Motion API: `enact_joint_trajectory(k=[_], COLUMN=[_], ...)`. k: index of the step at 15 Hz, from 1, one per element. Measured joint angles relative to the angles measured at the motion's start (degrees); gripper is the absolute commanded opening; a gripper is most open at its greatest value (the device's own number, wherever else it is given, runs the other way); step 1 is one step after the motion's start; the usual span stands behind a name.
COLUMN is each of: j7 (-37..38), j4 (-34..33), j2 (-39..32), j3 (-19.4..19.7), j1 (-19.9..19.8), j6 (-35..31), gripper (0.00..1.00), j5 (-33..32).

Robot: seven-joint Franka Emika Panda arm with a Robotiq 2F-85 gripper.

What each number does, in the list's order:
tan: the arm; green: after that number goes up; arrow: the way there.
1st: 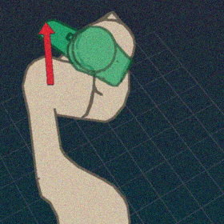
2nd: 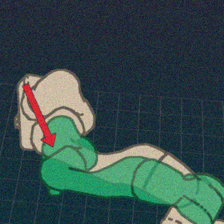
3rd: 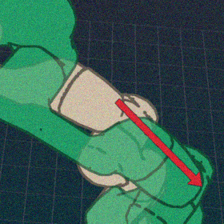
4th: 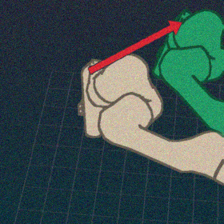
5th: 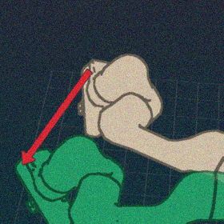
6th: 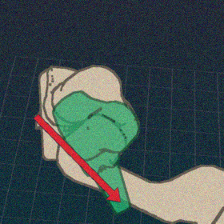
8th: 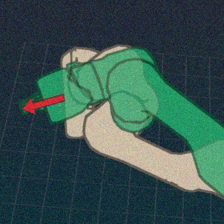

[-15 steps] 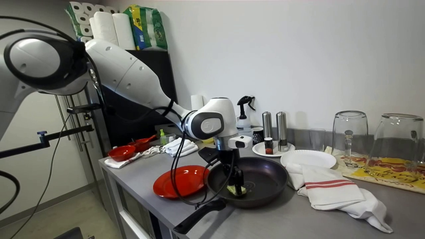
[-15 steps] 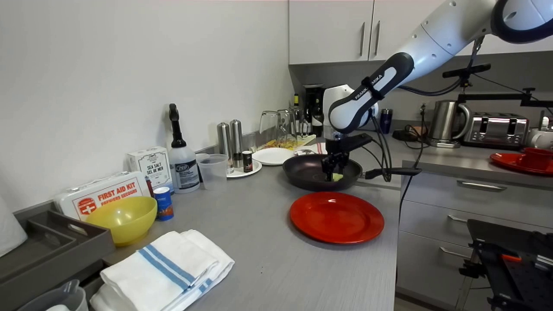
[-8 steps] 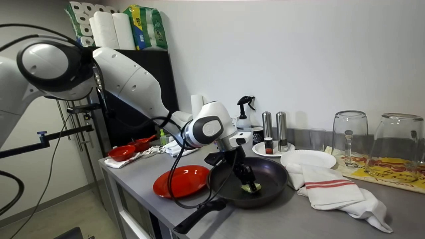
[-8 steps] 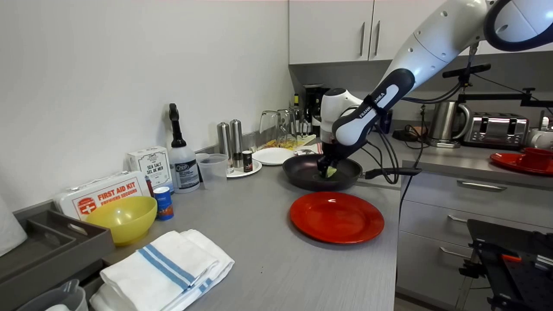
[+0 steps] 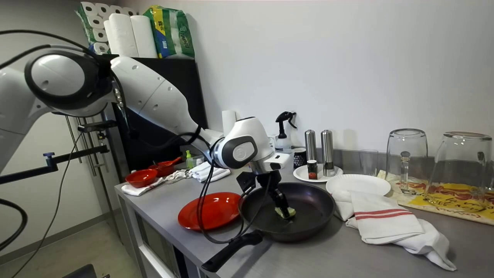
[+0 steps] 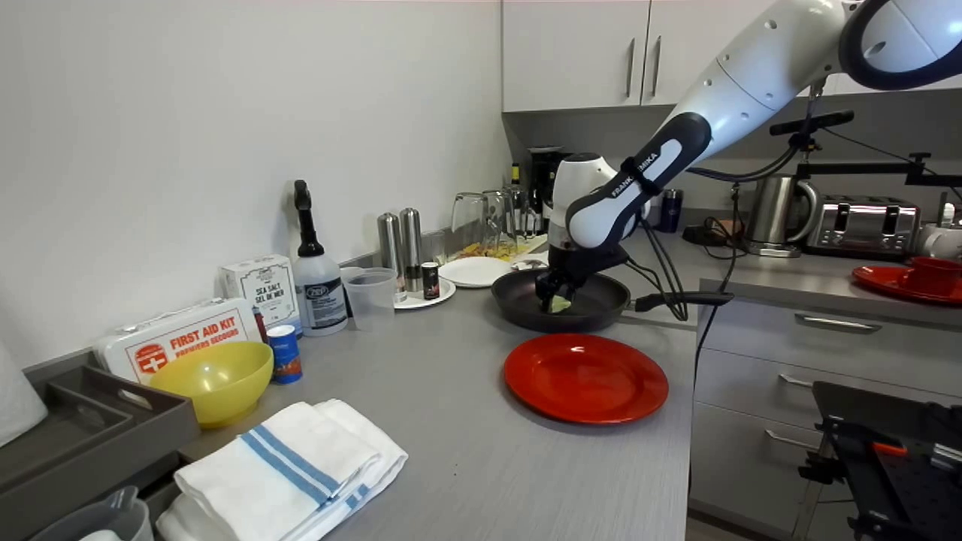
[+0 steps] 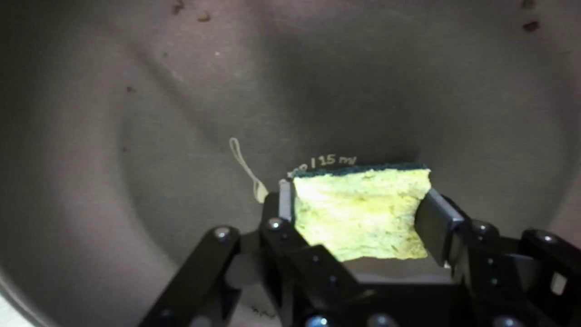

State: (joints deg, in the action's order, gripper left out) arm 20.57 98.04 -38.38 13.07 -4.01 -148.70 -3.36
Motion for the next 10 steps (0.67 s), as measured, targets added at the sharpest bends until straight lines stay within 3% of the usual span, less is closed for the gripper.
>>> enact_joint_trajectory(k=[6, 10], j7=[-3.2, -5.4], j4=[-1.9, -3.1], j2=[0.0, 0.0], j3=[-5.1, -6.4], j1=[-2.8, -3.8], j6=[3.7, 7.6], gripper=[0.39, 0.39], j5=[6.0, 7.2])
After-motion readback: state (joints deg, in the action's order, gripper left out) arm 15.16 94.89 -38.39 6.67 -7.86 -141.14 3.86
